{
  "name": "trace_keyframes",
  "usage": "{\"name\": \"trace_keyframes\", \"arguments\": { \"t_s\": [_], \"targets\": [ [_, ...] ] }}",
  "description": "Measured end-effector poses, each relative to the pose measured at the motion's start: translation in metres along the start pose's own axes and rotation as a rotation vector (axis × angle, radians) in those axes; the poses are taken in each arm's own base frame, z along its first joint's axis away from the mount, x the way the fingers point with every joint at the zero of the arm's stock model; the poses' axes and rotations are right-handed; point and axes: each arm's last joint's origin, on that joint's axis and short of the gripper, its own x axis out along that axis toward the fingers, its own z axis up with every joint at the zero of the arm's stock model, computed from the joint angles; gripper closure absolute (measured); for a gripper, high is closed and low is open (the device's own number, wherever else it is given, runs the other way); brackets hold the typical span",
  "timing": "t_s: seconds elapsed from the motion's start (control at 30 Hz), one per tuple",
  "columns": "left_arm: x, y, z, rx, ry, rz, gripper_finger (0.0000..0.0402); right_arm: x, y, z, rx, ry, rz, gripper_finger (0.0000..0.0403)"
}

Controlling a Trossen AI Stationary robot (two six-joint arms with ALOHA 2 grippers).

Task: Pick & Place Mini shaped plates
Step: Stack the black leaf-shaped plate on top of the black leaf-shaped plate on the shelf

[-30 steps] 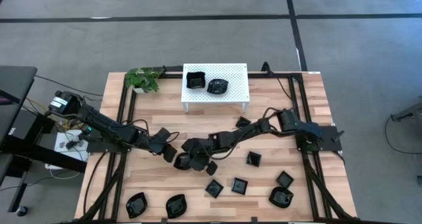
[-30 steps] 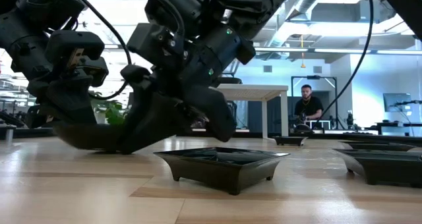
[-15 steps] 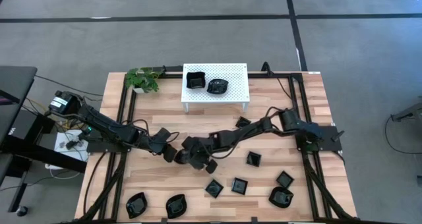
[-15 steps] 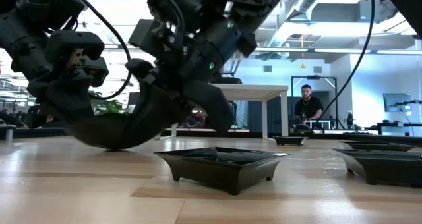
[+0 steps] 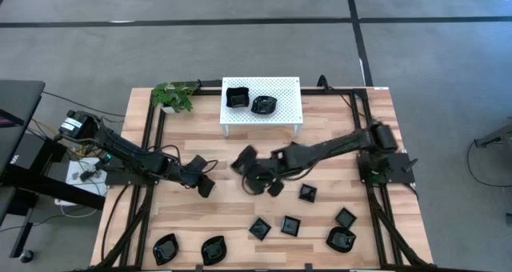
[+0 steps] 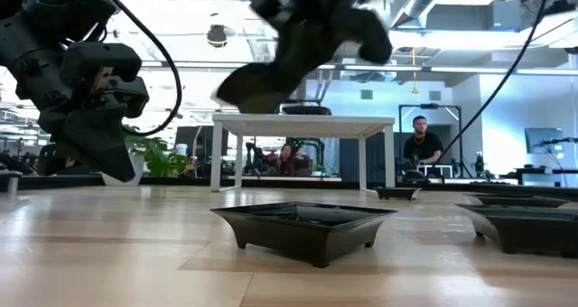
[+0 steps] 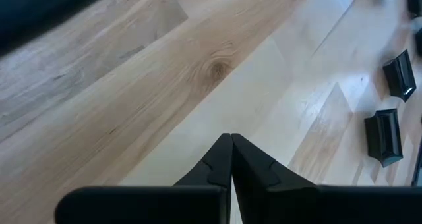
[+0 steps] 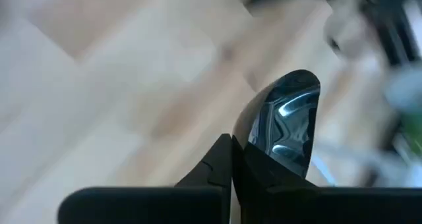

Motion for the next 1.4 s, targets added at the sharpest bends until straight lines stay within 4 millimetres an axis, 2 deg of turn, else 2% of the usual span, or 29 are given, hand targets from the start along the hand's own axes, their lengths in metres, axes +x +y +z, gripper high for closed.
{"name": "trace_keyframes", "arguments": {
  "t_s": [0.27,0.47,0.57,0.63,0.7,0.8,1.0,1.4],
  "targets": [
    [0.0,0.0,0.0,-0.001,-0.004,-0.003,0.0394,-0.075,-0.028,-0.047,0.061,0.23,-0.168,0.0402],
    [0.001,0.001,0.005,-0.023,-0.023,0.003,0.0394,-0.141,-0.06,-0.089,0.112,0.156,-0.304,0.0402],
    [0.002,0.003,0.009,-0.038,-0.035,0.012,0.0394,-0.159,-0.073,-0.11,0.135,0.023,-0.284,0.0402],
    [0.002,0.004,0.011,-0.042,-0.042,0.017,0.0394,-0.153,-0.08,-0.123,0.106,-0.109,-0.26,0.0402],
    [0.002,0.005,0.014,-0.051,-0.052,0.019,0.0394,-0.133,-0.083,-0.136,0.036,-0.179,-0.272,0.0402],
    [0.003,0.006,0.016,-0.06,-0.06,0.023,0.0394,-0.099,-0.086,-0.155,-0.044,-0.124,-0.33,0.0403],
    [0.003,0.006,0.016,-0.062,-0.062,0.023,0.0394,-0.066,-0.087,-0.184,-0.15,-0.007,-0.224,0.0403],
    [0.003,0.006,0.017,-0.064,-0.086,0.027,0.0394,-0.036,-0.091,-0.187,-0.24,-0.005,-0.184,0.0403]
  ]
}}
